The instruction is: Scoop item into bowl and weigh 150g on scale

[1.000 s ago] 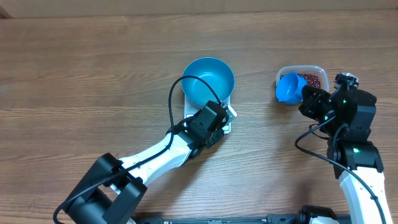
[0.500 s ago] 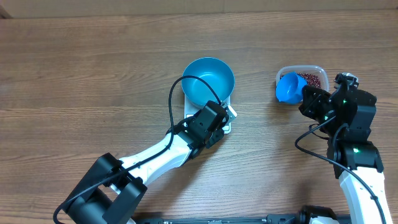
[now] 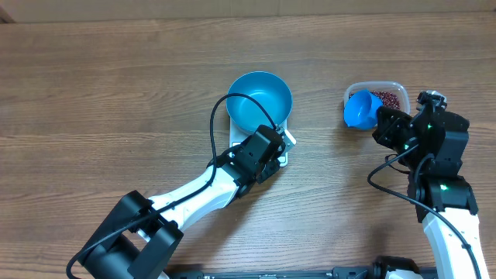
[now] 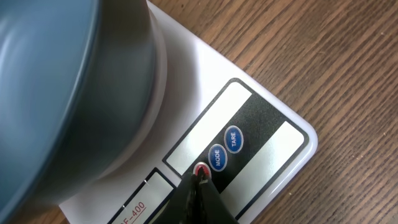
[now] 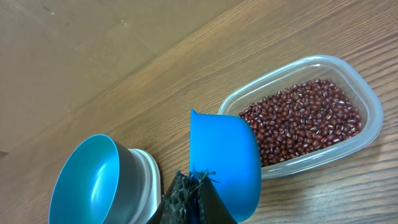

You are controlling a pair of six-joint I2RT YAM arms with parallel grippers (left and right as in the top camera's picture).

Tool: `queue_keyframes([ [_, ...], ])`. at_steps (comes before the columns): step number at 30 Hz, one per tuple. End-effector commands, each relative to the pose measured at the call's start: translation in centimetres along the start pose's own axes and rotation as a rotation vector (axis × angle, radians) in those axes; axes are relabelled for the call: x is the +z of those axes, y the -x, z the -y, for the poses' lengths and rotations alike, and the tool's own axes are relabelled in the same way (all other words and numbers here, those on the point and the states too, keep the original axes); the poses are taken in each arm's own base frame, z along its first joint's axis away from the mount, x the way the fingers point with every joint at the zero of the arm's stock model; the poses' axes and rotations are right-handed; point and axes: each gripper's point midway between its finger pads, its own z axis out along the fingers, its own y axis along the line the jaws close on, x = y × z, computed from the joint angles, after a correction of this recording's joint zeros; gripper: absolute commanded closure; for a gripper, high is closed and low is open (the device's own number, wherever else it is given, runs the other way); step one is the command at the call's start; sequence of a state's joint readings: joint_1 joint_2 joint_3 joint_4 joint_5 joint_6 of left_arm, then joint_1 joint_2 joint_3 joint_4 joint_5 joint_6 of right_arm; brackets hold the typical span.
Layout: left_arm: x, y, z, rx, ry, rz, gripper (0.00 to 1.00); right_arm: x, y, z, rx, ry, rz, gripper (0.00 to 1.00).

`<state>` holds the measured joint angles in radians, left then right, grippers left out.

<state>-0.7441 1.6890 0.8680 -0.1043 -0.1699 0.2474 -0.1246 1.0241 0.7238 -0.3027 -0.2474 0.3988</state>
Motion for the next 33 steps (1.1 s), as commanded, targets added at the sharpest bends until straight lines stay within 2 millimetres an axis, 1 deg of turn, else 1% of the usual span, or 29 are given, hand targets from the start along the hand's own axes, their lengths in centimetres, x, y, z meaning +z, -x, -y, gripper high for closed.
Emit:
queue_keyframes([
  [1,0.4,-0.9,-0.2,0.022,0.012,-0.021,0.96,-0.4,1.5,-0.6,-0.011,0.013,0.037,0.96],
  [11,0.4,-0.7,-0.2,0.02,0.011,-0.013,0.96,-0.4,1.5,-0.6,-0.011,0.013,0.037,0.96],
  [16,0.7,-0.8,0.2,0.021,-0.007,-0.014,0.95,-0.1,1.3,-0.5,-0.008,0.009,0.029,0.96],
  [33,2.5,-2.4,0.2,0.029,0.019,-0.068,0.96,0.1,1.2,-0.4,-0.007,0.007,0.024,0.96],
])
